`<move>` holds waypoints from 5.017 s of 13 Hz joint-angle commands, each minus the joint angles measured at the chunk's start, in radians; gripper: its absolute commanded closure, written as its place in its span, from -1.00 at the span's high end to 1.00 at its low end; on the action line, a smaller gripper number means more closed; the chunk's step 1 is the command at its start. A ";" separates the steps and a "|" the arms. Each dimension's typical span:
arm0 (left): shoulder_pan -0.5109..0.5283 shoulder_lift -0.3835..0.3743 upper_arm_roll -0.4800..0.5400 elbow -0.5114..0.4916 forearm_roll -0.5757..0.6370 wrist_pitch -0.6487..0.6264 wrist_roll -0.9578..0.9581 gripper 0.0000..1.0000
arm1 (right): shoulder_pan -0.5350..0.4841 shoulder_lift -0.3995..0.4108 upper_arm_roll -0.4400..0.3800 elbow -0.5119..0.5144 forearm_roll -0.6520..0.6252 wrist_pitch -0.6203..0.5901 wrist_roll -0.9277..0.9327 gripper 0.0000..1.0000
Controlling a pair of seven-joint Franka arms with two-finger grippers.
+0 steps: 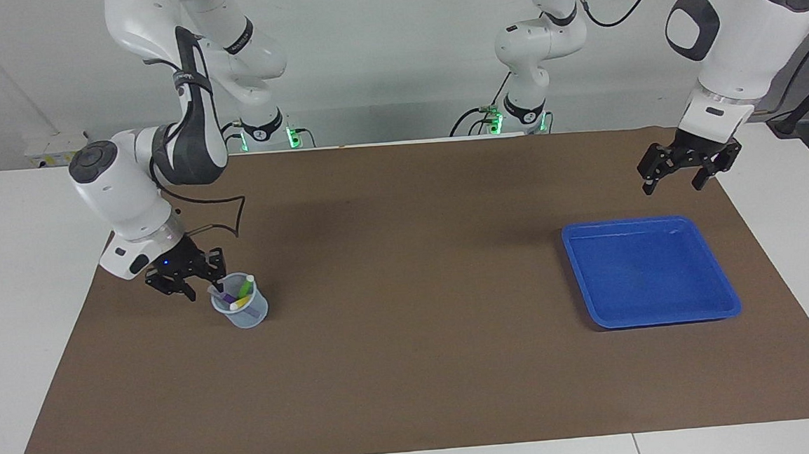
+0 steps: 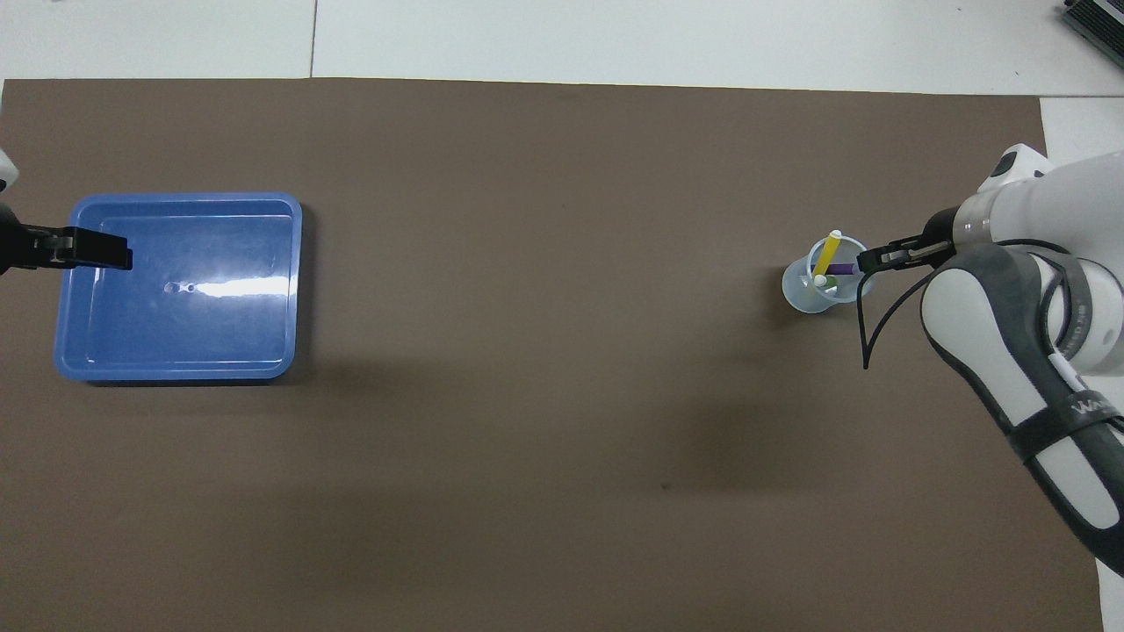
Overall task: Right arm passes pens to left for tray arrangement
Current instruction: 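Grasp the purple pen and lift it out of the cup, then carry the purple pen toward the left gripper while the left gripper opens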
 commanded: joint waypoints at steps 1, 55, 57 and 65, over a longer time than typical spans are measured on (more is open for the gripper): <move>0.004 -0.017 -0.001 -0.018 0.002 0.009 0.010 1.00 | -0.001 -0.001 0.002 -0.006 0.025 0.015 -0.034 0.11; -0.025 0.016 -0.017 0.100 -0.694 -0.387 -1.367 0.91 | 0.321 -0.181 0.017 0.153 0.243 -0.173 0.910 -1.00; -0.028 -0.009 -0.017 0.028 -0.739 -0.286 -1.372 0.92 | 0.372 -0.184 0.017 0.147 0.292 -0.133 1.004 -1.00; -0.204 -0.035 -0.018 -0.073 -0.745 0.023 -1.541 0.91 | 0.556 -0.175 0.018 0.138 0.363 0.091 1.244 -1.00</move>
